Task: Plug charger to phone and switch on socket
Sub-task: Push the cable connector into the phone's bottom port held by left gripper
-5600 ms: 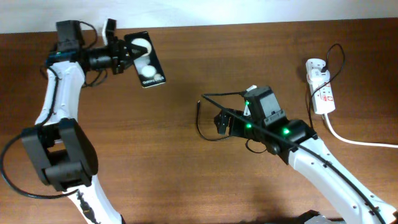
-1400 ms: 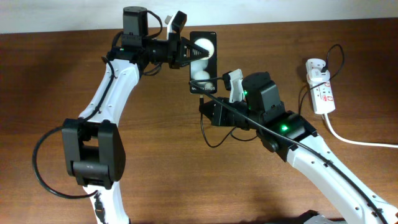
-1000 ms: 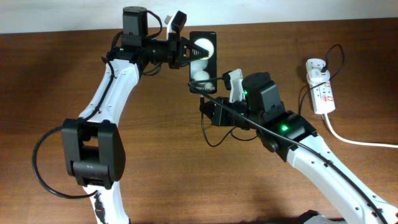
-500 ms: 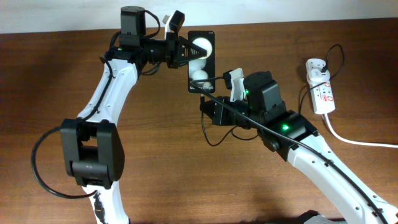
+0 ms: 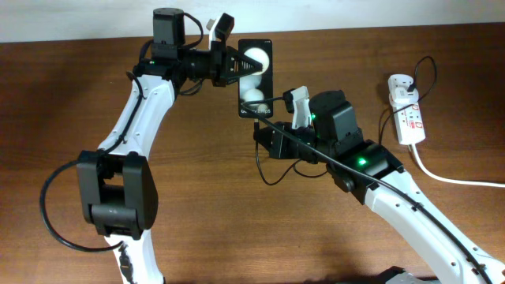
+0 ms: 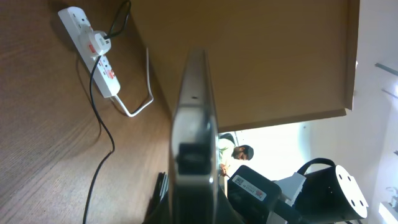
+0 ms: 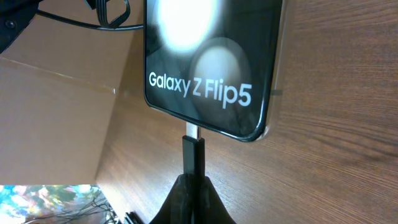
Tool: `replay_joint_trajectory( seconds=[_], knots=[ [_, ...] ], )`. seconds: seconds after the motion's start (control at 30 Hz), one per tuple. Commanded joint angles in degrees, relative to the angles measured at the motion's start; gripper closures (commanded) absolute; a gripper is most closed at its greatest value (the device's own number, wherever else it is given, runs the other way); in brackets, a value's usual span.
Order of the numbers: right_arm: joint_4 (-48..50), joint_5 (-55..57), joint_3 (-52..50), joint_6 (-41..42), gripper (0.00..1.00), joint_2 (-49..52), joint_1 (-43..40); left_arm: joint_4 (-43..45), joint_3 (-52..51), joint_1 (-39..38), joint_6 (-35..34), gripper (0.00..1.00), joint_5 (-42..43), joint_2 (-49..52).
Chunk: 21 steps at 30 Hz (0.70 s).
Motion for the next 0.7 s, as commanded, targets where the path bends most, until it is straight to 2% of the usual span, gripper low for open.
replay_joint_trajectory(
  seconds=[0.0, 0.43, 0.67],
  knots=[
    [0.7, 0.1, -0.1, -0.8, 0.96, 0.0, -0.5, 0.3, 0.7, -0.8, -0.1, 1.0, 2.3, -1.8],
    [2.2, 1.9, -0.1, -1.7, 0.96, 0.0, -0.5, 0.3, 0.7, -1.2, -0.1, 1.0, 2.4, -1.8],
    [3.7, 0.5, -0.1, -1.9, 0.96, 0.0, -4.7, 0.3, 0.7, -1.2, -0.1, 1.0, 2.4, -1.8]
  ],
)
